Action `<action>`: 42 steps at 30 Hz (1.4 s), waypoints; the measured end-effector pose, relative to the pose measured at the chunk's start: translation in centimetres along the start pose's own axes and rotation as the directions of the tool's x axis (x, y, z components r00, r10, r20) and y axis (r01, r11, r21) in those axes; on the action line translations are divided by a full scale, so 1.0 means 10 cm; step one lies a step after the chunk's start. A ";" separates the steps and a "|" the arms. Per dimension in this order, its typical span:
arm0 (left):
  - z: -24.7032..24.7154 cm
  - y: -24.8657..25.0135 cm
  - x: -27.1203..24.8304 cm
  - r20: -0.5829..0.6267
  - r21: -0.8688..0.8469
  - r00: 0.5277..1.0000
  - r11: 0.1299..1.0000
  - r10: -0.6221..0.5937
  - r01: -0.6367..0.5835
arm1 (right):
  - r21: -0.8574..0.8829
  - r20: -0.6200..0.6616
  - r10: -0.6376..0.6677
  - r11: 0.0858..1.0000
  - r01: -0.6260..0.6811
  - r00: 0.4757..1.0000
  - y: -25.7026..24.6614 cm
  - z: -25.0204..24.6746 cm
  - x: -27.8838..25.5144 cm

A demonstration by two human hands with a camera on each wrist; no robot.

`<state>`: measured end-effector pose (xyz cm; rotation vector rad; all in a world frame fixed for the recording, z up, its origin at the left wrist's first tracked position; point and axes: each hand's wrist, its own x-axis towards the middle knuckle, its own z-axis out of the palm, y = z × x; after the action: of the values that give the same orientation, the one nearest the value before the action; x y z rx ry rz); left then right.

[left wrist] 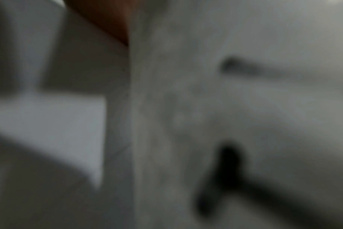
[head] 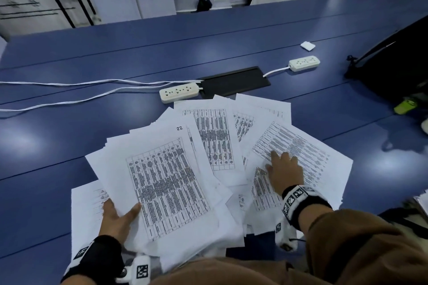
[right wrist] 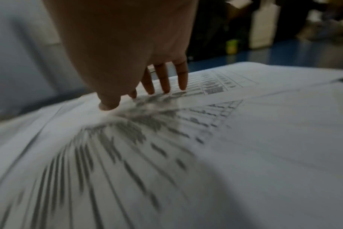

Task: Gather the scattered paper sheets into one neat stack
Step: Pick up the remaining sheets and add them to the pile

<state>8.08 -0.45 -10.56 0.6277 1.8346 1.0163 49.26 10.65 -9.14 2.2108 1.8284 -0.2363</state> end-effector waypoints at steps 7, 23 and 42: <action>0.01 0.06 -0.09 0.017 -0.087 1.000 0.996 0.011 -0.010 | 0.248 0.061 0.208 0.944 -0.217 0.976 0.40 -0.37 0.45; -0.02 -0.21 0.20 0.002 -0.102 0.993 0.988 -0.115 0.115 | 0.177 0.174 0.216 0.953 -0.246 0.961 1.03 -0.43 0.91; -0.29 -0.09 0.14 -0.076 -0.130 0.996 0.991 -0.042 0.032 | 0.908 0.150 0.166 0.367 -0.202 0.975 -0.39 -0.88 0.55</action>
<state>4.86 -1.04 -11.31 0.4801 1.8250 1.1393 46.11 19.15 -2.75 3.0084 1.5172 -1.6104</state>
